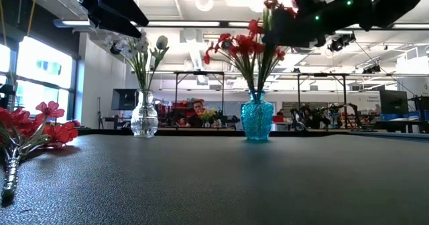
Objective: Sort flowers into vase by color
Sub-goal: Put the right red flowers into the blue vase
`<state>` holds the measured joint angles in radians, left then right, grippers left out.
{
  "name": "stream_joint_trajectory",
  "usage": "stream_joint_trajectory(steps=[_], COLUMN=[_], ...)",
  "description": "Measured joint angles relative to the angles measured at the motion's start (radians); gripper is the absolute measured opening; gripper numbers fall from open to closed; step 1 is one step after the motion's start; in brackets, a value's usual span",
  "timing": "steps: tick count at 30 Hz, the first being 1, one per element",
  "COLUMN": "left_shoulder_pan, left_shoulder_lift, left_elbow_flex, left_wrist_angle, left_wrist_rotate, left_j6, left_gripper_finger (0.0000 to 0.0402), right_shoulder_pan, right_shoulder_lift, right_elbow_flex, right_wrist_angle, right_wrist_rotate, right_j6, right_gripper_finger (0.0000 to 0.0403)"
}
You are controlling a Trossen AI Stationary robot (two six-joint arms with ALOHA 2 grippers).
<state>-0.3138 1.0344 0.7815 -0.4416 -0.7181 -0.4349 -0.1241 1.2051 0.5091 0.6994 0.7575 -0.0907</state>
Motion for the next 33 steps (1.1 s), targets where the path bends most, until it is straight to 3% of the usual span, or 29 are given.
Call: stream_joint_trajectory(steps=[9, 11, 15, 19, 28, 33], left_shoulder_pan=[0.0, 0.0, 0.0, 0.0, 0.0, 0.0], left_shoulder_lift=[0.0, 0.0, 0.0, 0.0, 0.0, 0.0], left_elbow_flex=[0.0, 0.0, 0.0, 0.0, 0.0, 0.0], left_wrist_angle=[0.054, 0.067, 0.072, 0.066, 0.065, 0.053], left_wrist_rotate=[0.0, 0.0, 0.0, 0.001, 0.006, 0.005], left_j6=[0.042, 0.055, 0.056, 0.056, 0.08, 0.081], left_gripper_finger=[0.0323, 0.0323, 0.0323, 0.0323, 0.0323, 0.0323], right_shoulder_pan=[-0.113, -0.146, -0.202, -0.226, -0.229, -0.191], right_shoulder_lift=[-0.001, -0.004, 0.005, 0.008, 0.007, 0.002], right_elbow_flex=[0.022, 0.082, 0.281, 0.475, 0.808, 0.852], right_wrist_angle=[-0.077, -0.207, -0.644, -0.999, -1.388, -1.557], right_wrist_rotate=[-0.167, -0.207, -0.311, -0.353, -0.529, -0.518], right_j6=[0.068, 0.097, 0.175, 0.214, 0.18, 0.172], right_gripper_finger=[0.0258, 0.0277, 0.0311, 0.0323, 0.0321, 0.0317])
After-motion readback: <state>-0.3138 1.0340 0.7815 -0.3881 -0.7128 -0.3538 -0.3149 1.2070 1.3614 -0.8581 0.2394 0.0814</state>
